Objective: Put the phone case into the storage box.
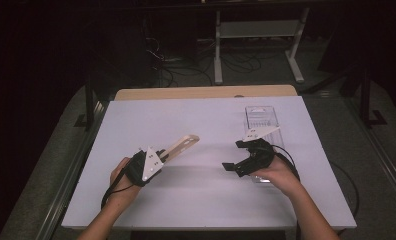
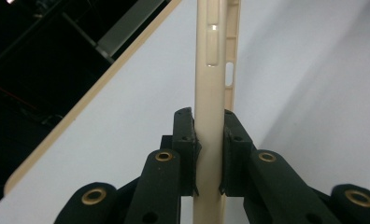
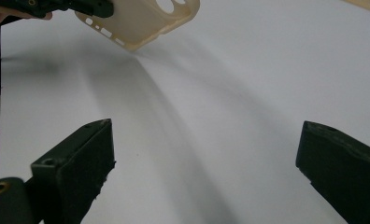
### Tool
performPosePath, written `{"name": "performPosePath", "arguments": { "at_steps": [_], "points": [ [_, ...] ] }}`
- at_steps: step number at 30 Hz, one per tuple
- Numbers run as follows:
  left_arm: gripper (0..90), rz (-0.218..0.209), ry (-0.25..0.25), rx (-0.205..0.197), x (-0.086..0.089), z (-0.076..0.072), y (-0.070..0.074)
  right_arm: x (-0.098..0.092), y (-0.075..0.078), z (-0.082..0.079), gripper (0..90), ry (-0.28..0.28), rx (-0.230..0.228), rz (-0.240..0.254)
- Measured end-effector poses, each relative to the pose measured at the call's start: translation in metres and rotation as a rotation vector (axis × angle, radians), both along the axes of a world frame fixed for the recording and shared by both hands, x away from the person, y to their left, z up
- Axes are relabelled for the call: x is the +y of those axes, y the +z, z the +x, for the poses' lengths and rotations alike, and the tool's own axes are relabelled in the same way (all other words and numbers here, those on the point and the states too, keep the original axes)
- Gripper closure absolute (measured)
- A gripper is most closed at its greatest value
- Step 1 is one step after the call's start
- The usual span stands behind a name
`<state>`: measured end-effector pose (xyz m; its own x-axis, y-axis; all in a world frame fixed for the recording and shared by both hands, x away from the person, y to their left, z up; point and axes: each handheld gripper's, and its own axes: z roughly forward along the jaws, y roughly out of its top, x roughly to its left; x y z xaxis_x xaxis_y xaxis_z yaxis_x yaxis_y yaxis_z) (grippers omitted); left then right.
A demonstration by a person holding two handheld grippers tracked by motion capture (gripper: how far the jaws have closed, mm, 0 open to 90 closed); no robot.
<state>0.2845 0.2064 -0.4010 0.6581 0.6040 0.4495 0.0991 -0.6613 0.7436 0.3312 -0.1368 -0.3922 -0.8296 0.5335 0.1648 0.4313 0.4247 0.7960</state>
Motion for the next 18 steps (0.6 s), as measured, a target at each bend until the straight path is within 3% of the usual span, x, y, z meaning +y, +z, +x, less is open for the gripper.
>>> {"name": "performPosePath", "arguments": {
  "at_steps": [6, 11, 12, 13, 18],
  "points": [
    [79.0, -0.076, 0.007, 0.048, 0.0039, 0.0037, 0.0013, -0.0002, -0.0001, 0.0003, 4.0, 0.001, -0.002, -0.003],
    [79.0, -0.094, 0.016, 0.083, 0.0081, 0.0064, 0.0041, -0.0002, -0.0002, 0.0006, 4.1, -0.001, -0.003, -0.004],
    [79.0, -0.109, 0.02, 0.089, 0.0084, 0.0067, 0.0043, -0.0002, -0.0002, 0.0007, 4.1, 0.0, -0.003, -0.003],
    [79.0, -0.162, 0.035, 0.108, 0.0069, 0.0063, 0.003, -0.0003, -0.0002, 0.0009, 4.1, -0.001, -0.002, -0.001],
    [79.0, -0.217, 0.05, 0.143, 0.0108, 0.009, 0.0068, -0.001, -0.0004, 0.0019, 4.1, -0.001, 0.005, 0.004]
  ]
}}
